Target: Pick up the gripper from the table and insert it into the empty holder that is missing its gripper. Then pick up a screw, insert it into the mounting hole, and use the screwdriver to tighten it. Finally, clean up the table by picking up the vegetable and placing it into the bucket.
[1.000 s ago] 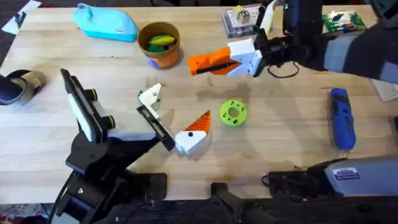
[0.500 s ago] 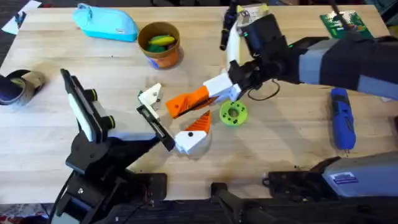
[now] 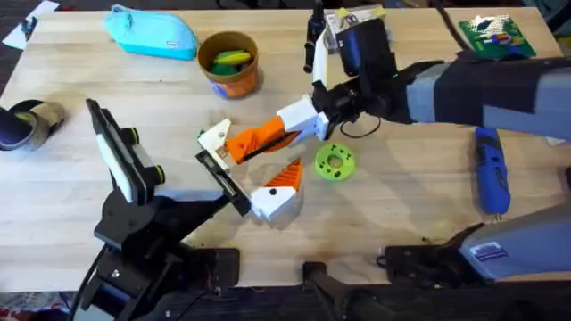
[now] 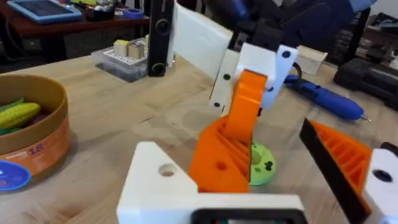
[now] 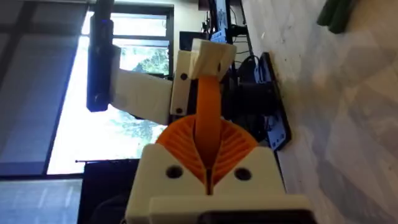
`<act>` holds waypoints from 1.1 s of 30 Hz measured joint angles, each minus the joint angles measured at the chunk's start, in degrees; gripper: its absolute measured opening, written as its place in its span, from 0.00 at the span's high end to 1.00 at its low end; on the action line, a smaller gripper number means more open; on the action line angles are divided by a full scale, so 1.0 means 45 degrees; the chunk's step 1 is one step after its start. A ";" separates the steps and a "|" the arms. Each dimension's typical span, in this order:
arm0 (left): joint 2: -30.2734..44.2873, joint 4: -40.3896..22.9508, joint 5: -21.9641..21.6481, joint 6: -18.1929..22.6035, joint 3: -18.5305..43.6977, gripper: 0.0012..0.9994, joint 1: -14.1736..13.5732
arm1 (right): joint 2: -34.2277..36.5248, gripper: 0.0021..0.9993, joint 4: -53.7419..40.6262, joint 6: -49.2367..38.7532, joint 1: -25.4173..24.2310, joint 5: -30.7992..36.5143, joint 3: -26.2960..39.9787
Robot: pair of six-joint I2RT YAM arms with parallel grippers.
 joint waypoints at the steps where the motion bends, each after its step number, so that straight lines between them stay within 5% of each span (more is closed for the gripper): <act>1: 0.0000 -0.0002 -0.0029 -0.0003 0.0000 0.00 0.0005 | 0.0161 0.99 0.0122 0.0192 0.0000 -0.0039 0.0000; 33: 0.0000 -0.0002 -0.0283 0.0041 0.0000 0.00 0.0024 | 0.1086 0.99 0.1435 0.2524 0.0027 -0.0613 0.0672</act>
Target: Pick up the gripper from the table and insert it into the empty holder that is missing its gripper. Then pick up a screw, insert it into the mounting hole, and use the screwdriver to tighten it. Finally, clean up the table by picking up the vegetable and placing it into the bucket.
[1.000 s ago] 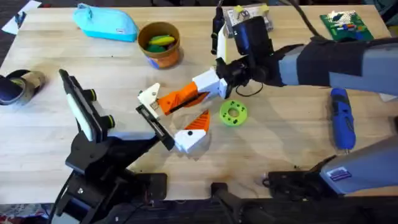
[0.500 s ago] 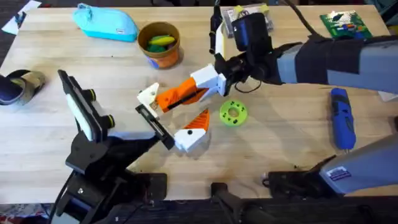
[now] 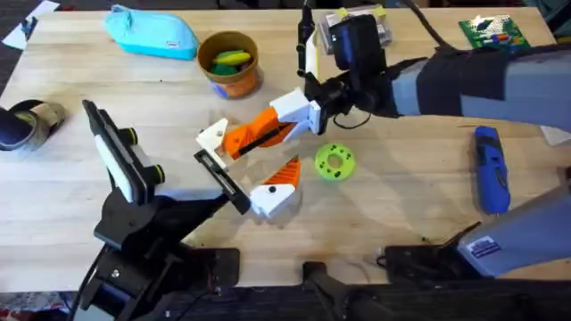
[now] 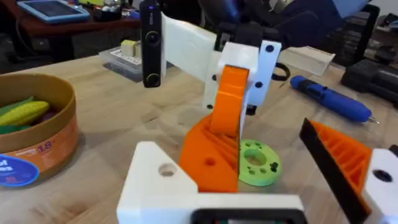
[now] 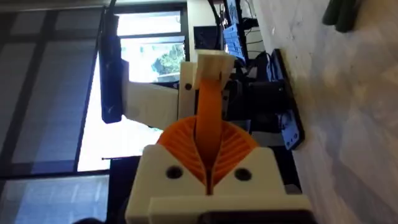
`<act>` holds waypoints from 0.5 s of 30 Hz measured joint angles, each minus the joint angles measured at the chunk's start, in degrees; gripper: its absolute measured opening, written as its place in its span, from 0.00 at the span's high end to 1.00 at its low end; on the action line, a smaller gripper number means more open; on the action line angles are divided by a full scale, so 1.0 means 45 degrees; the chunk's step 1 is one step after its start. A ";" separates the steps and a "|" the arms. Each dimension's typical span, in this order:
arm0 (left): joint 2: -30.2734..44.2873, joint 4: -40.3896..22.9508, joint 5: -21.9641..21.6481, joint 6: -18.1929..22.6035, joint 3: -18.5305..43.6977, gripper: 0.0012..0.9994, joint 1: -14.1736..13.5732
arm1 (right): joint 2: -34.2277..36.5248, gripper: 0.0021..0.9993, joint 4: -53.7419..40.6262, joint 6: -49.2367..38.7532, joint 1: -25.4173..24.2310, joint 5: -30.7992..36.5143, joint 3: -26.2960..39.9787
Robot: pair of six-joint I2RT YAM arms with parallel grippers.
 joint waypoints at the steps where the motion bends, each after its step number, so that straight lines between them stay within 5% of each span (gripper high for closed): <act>1: 0.0000 -0.0003 -0.0003 -0.0002 0.0000 0.00 0.0012 | 0.0178 0.99 0.0231 0.0087 0.0003 -0.0107 0.0073; 15: -0.0005 -0.0012 -0.0341 -0.0043 0.0000 0.00 0.0200 | 0.2211 0.99 0.1523 0.1319 0.0739 -0.0766 0.1879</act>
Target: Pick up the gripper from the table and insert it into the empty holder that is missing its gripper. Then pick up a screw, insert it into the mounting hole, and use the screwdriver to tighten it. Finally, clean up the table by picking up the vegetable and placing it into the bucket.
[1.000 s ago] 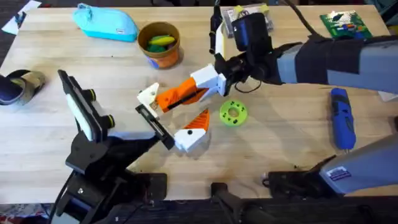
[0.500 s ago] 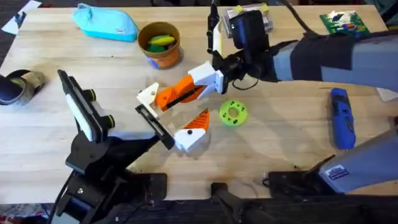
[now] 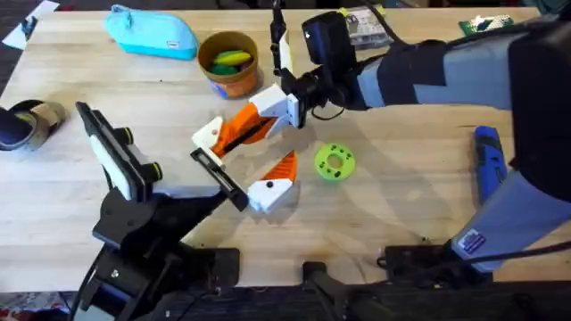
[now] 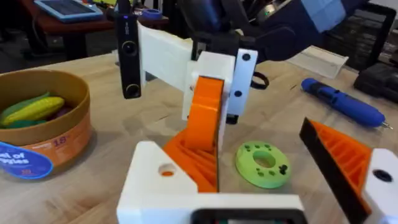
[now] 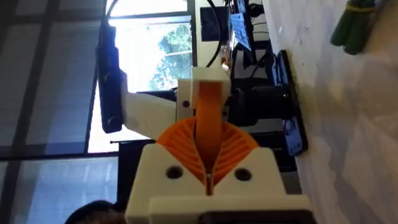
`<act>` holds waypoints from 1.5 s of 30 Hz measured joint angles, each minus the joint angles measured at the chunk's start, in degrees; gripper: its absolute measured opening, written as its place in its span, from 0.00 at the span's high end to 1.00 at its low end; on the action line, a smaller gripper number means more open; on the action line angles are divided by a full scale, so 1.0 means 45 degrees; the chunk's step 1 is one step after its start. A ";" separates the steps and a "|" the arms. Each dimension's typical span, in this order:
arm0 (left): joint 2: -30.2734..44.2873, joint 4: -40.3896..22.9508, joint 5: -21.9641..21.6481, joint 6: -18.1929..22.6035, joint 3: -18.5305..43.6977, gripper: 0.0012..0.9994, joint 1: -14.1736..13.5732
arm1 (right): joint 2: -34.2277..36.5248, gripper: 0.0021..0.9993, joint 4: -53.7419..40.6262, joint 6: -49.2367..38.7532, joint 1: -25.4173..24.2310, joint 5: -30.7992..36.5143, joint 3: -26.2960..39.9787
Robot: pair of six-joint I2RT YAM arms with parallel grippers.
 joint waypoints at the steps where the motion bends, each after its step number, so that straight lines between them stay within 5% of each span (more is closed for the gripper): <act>1: 0.0000 0.0000 0.0005 -0.0006 0.0000 0.00 0.0000 | 0.0020 0.99 0.0000 0.0042 -0.0003 0.0000 0.0024; 45: -0.0005 -0.0024 -0.0235 -0.0195 0.0000 0.00 0.0000 | 0.0023 0.99 0.0296 0.0649 0.0186 0.1222 0.0237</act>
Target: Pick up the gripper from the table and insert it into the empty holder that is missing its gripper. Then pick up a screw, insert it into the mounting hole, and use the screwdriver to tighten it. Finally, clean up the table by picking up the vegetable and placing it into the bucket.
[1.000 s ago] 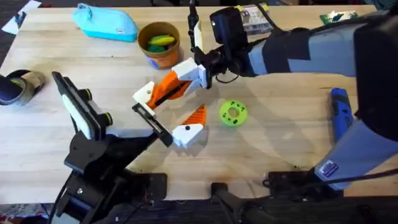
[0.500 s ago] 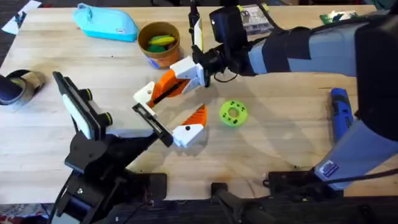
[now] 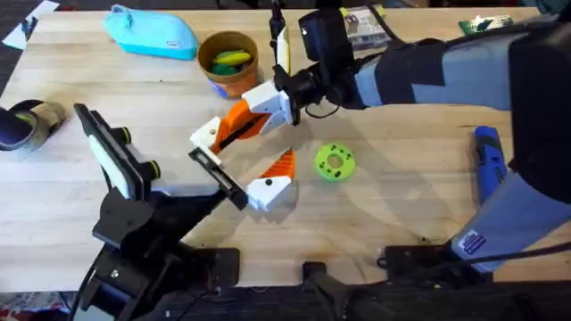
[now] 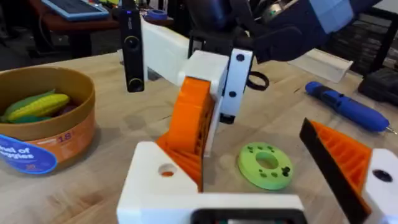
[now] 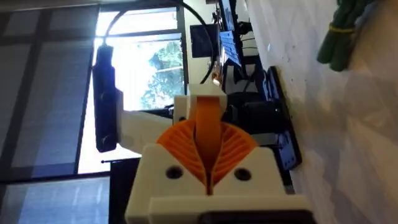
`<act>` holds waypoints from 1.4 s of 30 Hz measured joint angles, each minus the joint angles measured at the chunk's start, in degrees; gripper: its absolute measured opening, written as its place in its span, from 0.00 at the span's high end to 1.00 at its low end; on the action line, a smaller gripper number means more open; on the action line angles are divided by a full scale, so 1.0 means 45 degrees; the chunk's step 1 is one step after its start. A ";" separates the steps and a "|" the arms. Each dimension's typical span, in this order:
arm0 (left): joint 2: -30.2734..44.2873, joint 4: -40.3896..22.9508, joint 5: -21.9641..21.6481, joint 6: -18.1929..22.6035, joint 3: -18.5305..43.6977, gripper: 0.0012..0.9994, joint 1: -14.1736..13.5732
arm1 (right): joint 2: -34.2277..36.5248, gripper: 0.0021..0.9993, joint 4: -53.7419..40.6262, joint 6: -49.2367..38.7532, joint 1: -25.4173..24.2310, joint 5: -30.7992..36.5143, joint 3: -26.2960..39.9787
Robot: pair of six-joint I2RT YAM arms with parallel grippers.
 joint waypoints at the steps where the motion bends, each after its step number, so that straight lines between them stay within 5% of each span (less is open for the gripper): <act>1: 0.0000 0.0000 -0.0002 0.0000 0.0000 0.00 0.0000 | 0.0000 0.99 0.0000 0.0000 0.0000 0.0009 0.0000; 7: 0.0000 0.0000 -0.0010 -0.0004 0.0000 0.00 0.0000 | -0.0004 0.98 -0.0001 0.0015 0.0000 0.0012 0.0005; 25: 0.0000 0.0033 0.0357 0.0102 0.0000 0.00 -0.0015 | 0.0000 0.76 0.0211 0.0058 0.0073 -0.0250 0.0005; 36: 0.0000 0.0039 0.1023 0.0102 0.0000 0.00 -0.0151 | -0.0005 0.36 0.0274 0.0103 0.0226 -0.0786 0.0020; 39: 0.0000 0.0039 0.1099 0.0102 0.0000 0.00 -0.0151 | 0.0000 0.12 0.0282 0.0102 0.0222 -0.0799 0.0025; 42: 0.0000 0.0039 0.1152 0.0102 0.0000 0.00 -0.0151 | 0.0000 0.01 0.0296 0.0087 0.0071 -0.0776 0.0030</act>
